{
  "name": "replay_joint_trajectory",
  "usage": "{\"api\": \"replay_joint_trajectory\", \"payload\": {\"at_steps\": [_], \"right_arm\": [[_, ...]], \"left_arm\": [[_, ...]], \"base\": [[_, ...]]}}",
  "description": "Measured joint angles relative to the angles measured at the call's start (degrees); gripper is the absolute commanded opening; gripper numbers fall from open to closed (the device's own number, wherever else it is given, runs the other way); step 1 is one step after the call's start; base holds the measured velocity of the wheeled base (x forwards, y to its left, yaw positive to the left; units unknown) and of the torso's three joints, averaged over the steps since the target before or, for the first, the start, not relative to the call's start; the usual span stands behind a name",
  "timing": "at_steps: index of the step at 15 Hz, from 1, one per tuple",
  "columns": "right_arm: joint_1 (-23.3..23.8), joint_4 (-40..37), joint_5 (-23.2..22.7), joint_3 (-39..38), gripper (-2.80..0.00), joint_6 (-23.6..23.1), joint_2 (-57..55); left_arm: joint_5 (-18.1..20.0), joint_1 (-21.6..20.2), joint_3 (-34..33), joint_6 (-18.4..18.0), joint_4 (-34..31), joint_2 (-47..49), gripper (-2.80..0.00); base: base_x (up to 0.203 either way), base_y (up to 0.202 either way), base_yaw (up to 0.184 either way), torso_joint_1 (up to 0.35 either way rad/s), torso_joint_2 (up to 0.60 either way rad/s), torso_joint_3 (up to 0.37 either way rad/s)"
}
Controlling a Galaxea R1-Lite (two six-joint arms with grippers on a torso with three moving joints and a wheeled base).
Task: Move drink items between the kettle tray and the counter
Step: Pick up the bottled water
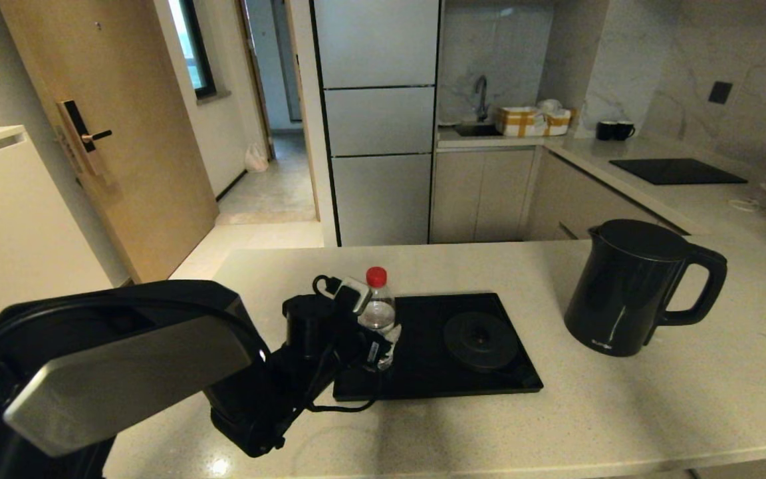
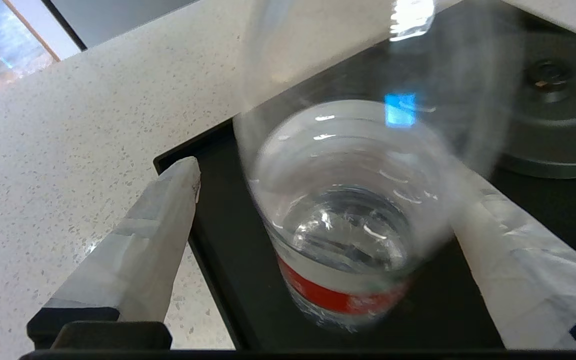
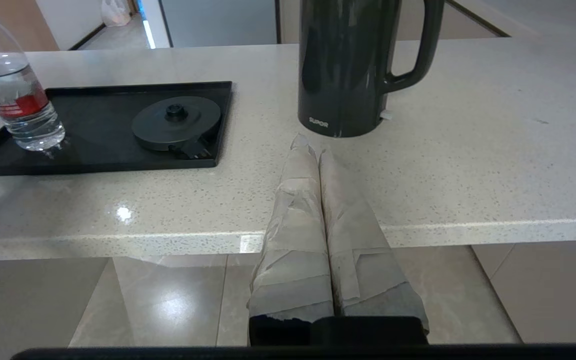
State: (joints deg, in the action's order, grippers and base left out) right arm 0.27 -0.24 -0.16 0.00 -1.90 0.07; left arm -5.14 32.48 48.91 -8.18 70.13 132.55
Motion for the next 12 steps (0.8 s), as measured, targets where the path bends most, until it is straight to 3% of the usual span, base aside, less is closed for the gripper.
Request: {"api": "replay_joint_trajectory", "payload": {"at_steps": [5,12], "right_arm": [[0.00,-0.01,0.02,0.00,-2.80,0.01,0.00],[0.00,0.00,-0.01,0.00,-2.80,0.00,0.00]], "left_arm": [[0.53,-1.47,3.15,-2.43,-1.37,1.60,0.00],[3.12,-1.59,4.93,-2.70,-1.97,2.73,0.00]], "base": [[0.000,0.000,0.000,0.000,0.00,0.000],[0.000,0.000,0.000,0.000,0.00,0.000]]}}
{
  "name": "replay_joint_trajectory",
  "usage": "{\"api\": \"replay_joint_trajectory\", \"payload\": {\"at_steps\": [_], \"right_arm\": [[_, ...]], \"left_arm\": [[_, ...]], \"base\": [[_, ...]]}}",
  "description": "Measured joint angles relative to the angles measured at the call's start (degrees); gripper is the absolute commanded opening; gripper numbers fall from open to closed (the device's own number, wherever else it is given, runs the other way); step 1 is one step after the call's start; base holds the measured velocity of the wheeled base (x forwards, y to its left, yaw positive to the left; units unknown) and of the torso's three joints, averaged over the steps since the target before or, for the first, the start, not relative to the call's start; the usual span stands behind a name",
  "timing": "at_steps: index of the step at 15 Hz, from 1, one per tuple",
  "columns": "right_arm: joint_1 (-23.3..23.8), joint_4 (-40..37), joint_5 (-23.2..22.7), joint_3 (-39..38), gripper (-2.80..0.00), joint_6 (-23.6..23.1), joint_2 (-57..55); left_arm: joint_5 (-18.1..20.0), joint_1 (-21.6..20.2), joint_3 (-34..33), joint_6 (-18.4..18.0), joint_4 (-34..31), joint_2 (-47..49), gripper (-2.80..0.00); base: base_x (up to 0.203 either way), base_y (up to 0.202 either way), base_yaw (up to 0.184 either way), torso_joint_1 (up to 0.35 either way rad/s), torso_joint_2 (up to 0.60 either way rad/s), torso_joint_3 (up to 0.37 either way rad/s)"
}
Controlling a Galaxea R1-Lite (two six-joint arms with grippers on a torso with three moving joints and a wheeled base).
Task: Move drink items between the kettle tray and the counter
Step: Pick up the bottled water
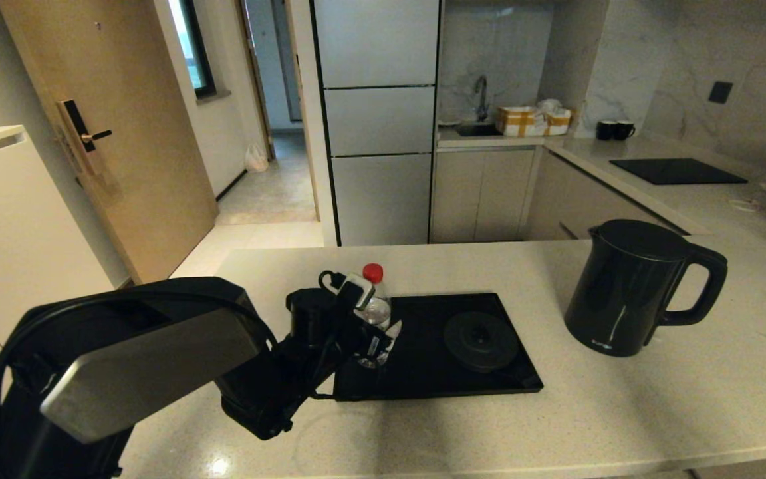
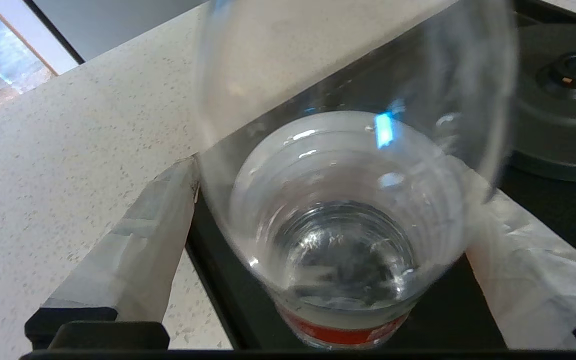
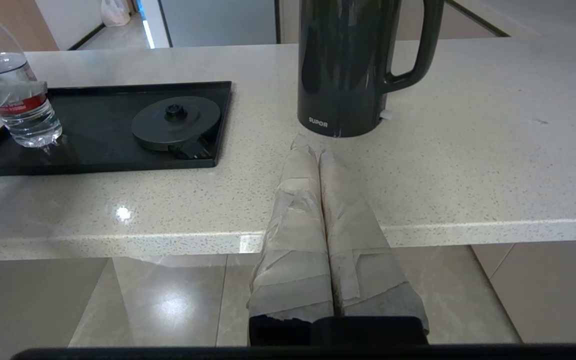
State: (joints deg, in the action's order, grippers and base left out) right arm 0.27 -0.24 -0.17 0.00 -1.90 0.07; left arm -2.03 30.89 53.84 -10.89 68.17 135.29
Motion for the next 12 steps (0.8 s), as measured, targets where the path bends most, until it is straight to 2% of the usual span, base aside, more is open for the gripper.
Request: {"api": "replay_joint_trajectory", "payload": {"at_steps": [3,4,12], "right_arm": [[0.00,-0.02,0.01,0.00,-2.80,0.01,0.00],[-0.01,-0.02,0.04,0.00,-2.80,0.00,0.00],[0.00,-0.02,0.04,0.00,-2.80,0.00,0.00]], "left_arm": [[-0.01,0.02,1.03,-0.05,-0.39,0.25,0.00],[-0.11,0.02,1.22,-0.05,-0.50,0.41,-2.80],[-0.49,0.02,1.20,0.02,-0.65,-0.12,-2.80]], "base": [[0.000,0.000,0.000,0.000,0.00,0.000],[0.000,0.000,0.000,0.000,0.00,0.000],[0.000,0.000,0.000,0.000,0.00,0.000]]}}
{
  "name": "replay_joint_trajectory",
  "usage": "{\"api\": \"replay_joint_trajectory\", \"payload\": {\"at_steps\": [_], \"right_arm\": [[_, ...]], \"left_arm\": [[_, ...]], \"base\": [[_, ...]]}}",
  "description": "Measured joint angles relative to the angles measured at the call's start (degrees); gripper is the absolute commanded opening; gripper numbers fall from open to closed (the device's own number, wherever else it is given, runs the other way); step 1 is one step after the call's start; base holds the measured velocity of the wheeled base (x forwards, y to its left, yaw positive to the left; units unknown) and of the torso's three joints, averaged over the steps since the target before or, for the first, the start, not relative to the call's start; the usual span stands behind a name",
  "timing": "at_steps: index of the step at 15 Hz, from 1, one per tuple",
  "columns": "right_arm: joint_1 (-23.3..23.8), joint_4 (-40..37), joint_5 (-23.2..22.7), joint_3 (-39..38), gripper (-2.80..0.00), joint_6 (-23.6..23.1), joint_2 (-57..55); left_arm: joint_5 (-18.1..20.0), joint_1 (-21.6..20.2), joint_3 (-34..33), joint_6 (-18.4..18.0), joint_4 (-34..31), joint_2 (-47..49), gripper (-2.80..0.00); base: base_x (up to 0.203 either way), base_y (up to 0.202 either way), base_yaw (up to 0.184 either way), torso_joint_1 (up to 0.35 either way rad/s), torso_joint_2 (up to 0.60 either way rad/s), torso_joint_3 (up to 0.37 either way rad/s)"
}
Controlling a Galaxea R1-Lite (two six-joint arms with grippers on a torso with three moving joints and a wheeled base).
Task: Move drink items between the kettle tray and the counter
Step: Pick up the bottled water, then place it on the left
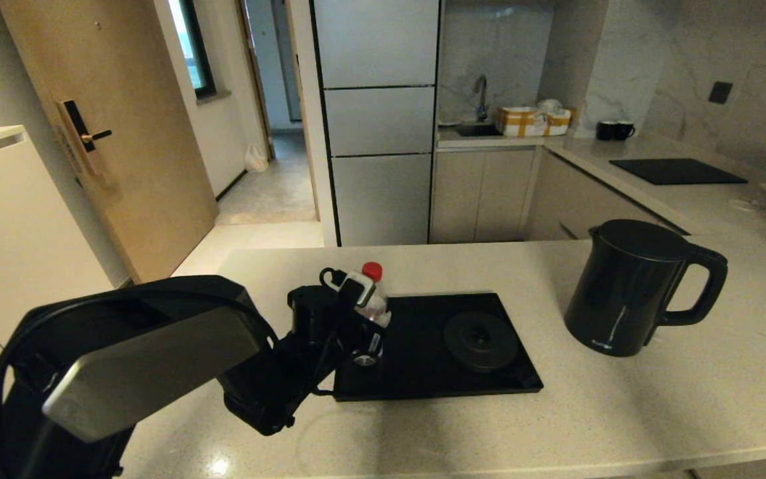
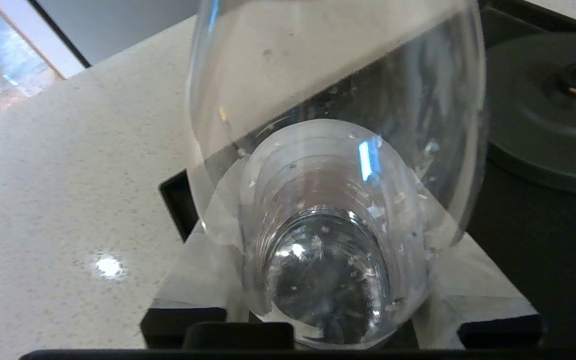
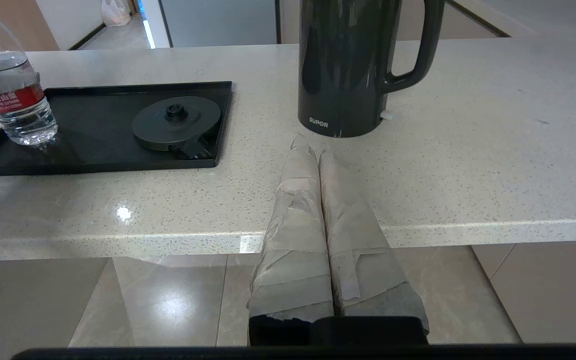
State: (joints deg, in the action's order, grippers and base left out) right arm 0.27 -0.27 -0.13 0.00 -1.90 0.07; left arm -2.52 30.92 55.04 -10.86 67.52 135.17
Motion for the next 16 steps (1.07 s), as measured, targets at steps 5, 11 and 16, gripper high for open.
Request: {"api": "replay_joint_trajectory", "payload": {"at_steps": [5,11,16], "right_arm": [[0.00,0.02,-0.02,0.00,-2.80,0.00,0.00],[0.00,0.00,0.00,0.00,-2.80,0.00,0.00],[0.00,0.00,-0.05,0.00,-2.80,0.00,0.00]], "left_arm": [[-1.92,0.01,-1.49,1.54,-2.67,-6.59,-2.80],[-4.91,-4.62,-9.93,5.19,-6.94,-20.07,-2.80],[-2.85,-21.05,-31.94,4.57,8.56,-23.26,-2.80]], "base": [[0.000,0.000,0.000,0.000,0.00,0.000],[0.000,0.000,0.000,0.000,0.00,0.000],[0.000,0.000,0.000,0.000,0.00,0.000]]}}
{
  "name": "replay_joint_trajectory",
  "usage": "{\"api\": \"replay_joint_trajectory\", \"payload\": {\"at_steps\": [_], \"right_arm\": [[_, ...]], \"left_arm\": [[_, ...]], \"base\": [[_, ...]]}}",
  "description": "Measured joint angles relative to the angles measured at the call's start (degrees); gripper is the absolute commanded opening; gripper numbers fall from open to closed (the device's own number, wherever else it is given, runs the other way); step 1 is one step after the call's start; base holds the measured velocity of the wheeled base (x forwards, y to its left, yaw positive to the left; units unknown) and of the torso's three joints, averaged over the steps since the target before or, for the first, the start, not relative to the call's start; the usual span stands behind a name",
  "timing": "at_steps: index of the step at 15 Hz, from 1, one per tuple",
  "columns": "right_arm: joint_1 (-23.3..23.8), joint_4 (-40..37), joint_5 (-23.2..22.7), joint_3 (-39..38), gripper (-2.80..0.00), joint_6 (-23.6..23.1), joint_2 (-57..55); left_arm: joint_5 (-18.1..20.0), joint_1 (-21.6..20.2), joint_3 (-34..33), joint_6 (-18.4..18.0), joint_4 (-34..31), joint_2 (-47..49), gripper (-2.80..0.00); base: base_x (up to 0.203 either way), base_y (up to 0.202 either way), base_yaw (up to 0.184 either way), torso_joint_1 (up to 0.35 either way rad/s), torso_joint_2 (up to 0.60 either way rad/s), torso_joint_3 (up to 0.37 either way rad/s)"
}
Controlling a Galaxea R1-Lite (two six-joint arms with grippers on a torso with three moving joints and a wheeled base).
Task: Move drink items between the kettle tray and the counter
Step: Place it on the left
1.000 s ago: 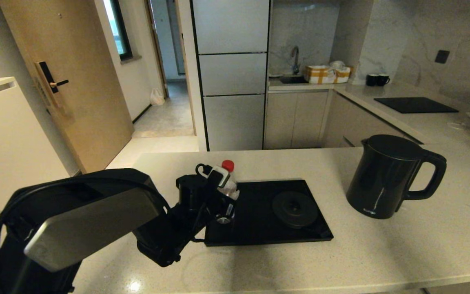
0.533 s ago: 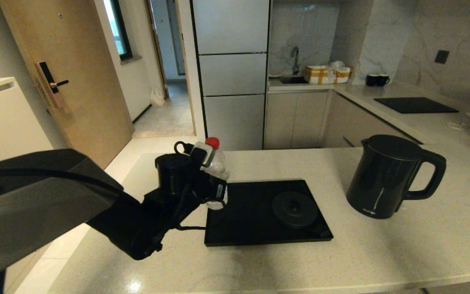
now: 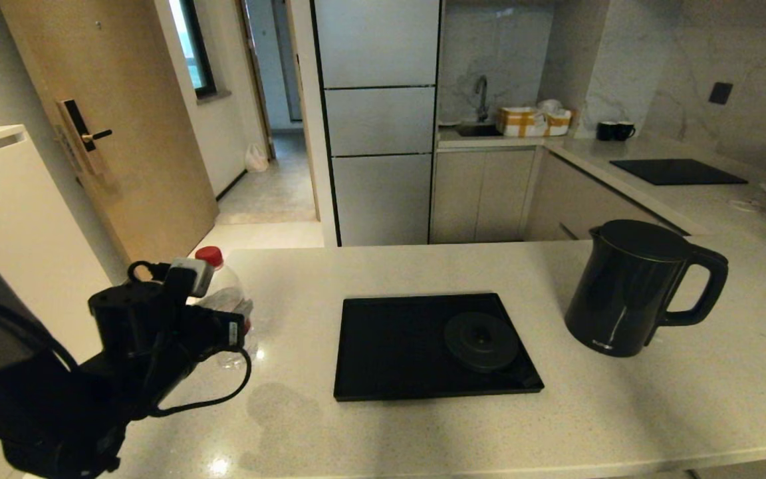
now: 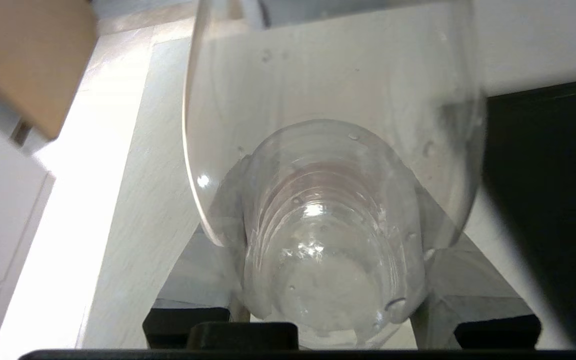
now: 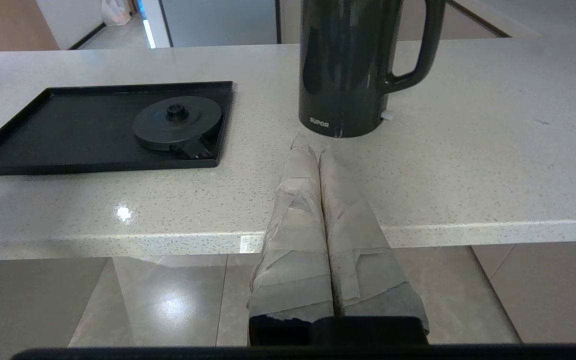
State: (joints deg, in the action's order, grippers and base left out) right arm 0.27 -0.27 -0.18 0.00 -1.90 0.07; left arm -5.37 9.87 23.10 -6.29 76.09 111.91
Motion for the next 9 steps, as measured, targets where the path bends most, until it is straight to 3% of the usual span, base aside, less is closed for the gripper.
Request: {"api": "replay_joint_trajectory", "payload": {"at_steps": [3,8,9], "right_arm": [[-0.02,0.00,0.02,0.00,-2.80,0.00,0.00],[0.00,0.00,0.02,0.00,-2.80,0.00,0.00],[0.00,0.00,0.00,0.00,-2.80,0.00,0.00]], "left_arm": [[0.55,-5.48,-7.55,-0.57,9.05,4.11,-2.80],[0.53,-6.56,-8.17,-0.45,9.71,9.18,-2.80],[0.44,-6.48,-8.17,-0.45,9.83,9.59,0.00]], "base": [[0.000,0.000,0.000,0.000,0.00,0.000],[0.000,0.000,0.000,0.000,0.00,0.000],[0.000,0.000,0.000,0.000,0.00,0.000]]}}
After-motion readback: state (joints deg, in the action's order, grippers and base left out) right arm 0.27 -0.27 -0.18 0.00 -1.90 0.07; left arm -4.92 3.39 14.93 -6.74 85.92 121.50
